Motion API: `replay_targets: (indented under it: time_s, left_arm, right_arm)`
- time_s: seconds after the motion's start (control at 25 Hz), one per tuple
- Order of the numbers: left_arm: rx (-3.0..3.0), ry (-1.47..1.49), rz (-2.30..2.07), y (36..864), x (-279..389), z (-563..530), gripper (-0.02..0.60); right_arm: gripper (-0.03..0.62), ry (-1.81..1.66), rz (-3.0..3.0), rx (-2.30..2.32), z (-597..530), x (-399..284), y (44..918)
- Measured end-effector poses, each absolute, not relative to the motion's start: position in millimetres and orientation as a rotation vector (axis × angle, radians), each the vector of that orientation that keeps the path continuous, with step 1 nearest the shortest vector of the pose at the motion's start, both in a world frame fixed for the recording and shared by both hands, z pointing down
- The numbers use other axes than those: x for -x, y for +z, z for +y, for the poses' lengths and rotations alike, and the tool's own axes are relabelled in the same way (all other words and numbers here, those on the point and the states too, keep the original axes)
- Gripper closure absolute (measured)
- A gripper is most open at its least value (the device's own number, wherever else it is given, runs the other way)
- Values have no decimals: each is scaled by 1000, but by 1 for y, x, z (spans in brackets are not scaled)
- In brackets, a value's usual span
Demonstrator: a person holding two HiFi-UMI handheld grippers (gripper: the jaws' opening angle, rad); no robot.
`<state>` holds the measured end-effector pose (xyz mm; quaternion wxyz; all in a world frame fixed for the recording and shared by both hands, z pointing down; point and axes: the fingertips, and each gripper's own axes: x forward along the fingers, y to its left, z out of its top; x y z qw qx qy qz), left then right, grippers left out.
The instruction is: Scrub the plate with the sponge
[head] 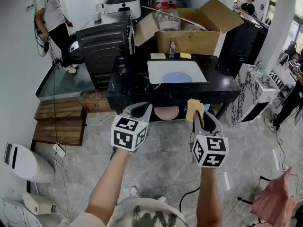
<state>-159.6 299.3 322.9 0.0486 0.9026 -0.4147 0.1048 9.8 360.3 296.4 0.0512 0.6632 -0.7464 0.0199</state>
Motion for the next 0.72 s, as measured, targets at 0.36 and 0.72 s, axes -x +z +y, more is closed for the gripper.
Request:
replay_targets:
  time_s: [0.36, 0.72]
  left_arm:
    - [-2741, 346, -1281, 332, 134, 308, 580]
    - [-2736, 350, -1306, 334, 121, 290, 580]
  right_arm:
    - [525, 80, -2311, -1979, 363, -35, 304]
    - [525, 77, -2323, -1960, 346, -47, 311]
